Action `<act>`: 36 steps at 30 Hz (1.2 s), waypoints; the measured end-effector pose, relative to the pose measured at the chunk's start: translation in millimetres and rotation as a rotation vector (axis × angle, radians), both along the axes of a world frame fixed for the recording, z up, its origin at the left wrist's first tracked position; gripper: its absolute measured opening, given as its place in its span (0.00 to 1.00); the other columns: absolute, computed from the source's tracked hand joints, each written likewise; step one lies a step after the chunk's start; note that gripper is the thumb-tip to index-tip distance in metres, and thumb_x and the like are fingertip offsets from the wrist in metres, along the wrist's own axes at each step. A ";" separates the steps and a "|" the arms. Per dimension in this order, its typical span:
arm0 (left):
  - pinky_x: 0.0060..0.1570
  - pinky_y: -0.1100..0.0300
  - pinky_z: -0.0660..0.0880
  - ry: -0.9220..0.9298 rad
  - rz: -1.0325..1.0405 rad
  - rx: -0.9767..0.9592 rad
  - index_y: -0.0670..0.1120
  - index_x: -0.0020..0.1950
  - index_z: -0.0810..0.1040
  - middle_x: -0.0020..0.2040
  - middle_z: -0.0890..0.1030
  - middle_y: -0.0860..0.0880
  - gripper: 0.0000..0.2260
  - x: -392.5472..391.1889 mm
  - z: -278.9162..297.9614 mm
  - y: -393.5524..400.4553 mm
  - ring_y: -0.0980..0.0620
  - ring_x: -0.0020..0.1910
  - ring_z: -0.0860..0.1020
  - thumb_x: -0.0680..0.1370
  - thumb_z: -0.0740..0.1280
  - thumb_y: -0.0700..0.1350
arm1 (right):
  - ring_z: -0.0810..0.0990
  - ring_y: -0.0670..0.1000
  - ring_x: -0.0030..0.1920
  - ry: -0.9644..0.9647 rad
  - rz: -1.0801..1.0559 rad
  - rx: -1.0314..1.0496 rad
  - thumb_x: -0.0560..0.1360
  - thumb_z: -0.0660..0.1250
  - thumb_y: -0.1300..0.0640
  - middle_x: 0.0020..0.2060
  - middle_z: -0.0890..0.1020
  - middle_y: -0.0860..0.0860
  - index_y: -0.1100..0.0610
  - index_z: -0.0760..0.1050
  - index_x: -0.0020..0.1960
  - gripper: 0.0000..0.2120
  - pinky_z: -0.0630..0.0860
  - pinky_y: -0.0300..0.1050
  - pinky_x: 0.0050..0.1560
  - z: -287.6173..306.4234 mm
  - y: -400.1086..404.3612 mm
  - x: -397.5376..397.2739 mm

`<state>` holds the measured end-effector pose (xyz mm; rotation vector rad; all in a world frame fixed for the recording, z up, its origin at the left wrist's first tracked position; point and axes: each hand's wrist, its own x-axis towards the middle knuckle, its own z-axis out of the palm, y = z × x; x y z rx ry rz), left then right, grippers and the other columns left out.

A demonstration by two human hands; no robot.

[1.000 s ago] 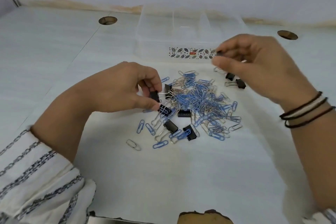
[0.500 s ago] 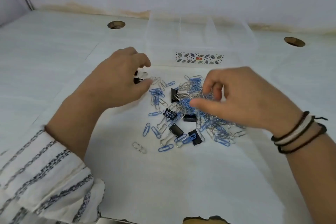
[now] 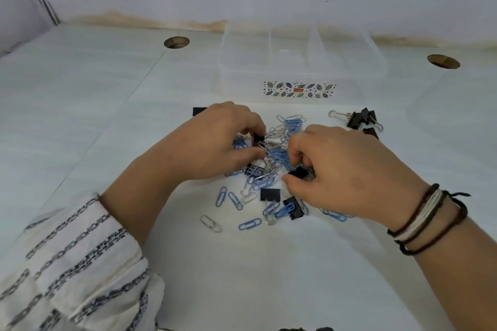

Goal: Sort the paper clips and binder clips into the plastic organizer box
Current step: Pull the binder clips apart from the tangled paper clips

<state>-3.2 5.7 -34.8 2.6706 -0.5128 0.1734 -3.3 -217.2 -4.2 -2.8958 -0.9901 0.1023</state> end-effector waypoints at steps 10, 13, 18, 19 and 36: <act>0.54 0.65 0.77 -0.157 0.085 -0.213 0.47 0.57 0.80 0.53 0.79 0.51 0.15 -1.6 13.7 6.6 0.58 0.50 0.81 0.73 0.78 0.40 | 0.79 0.52 0.46 0.060 0.027 0.022 0.72 0.66 0.43 0.47 0.80 0.46 0.48 0.67 0.56 0.17 0.79 0.53 0.46 3.0 -9.5 1.5; 0.53 0.60 0.79 -0.162 0.163 -0.190 0.47 0.56 0.80 0.52 0.78 0.51 0.14 -1.3 14.3 10.9 0.56 0.48 0.81 0.73 0.78 0.42 | 0.79 0.50 0.43 0.097 0.015 0.074 0.71 0.66 0.46 0.44 0.81 0.45 0.48 0.67 0.54 0.14 0.79 0.52 0.45 4.6 -11.6 3.1; 0.53 0.53 0.76 -0.102 0.389 -0.035 0.47 0.57 0.79 0.52 0.80 0.49 0.14 2.0 5.6 22.7 0.49 0.52 0.79 0.75 0.75 0.51 | 0.80 0.51 0.38 0.037 0.036 0.122 0.71 0.61 0.52 0.36 0.82 0.46 0.48 0.69 0.55 0.12 0.80 0.52 0.41 0.4 -17.4 11.1; 0.54 0.54 0.74 -0.082 0.409 0.007 0.47 0.59 0.78 0.54 0.79 0.48 0.15 2.5 3.9 24.2 0.47 0.55 0.77 0.76 0.74 0.51 | 0.81 0.51 0.38 0.026 0.038 0.136 0.71 0.61 0.53 0.35 0.82 0.47 0.48 0.69 0.55 0.12 0.80 0.52 0.41 0.0 -18.3 12.7; 0.54 0.54 0.82 0.128 -0.004 -0.527 0.48 0.64 0.79 0.53 0.85 0.51 0.20 -13.5 3.7 -34.1 0.53 0.51 0.84 0.75 0.77 0.52 | 0.86 0.50 0.40 0.256 -0.036 0.750 0.75 0.71 0.61 0.38 0.86 0.46 0.47 0.85 0.50 0.11 0.84 0.53 0.49 6.8 -32.1 35.6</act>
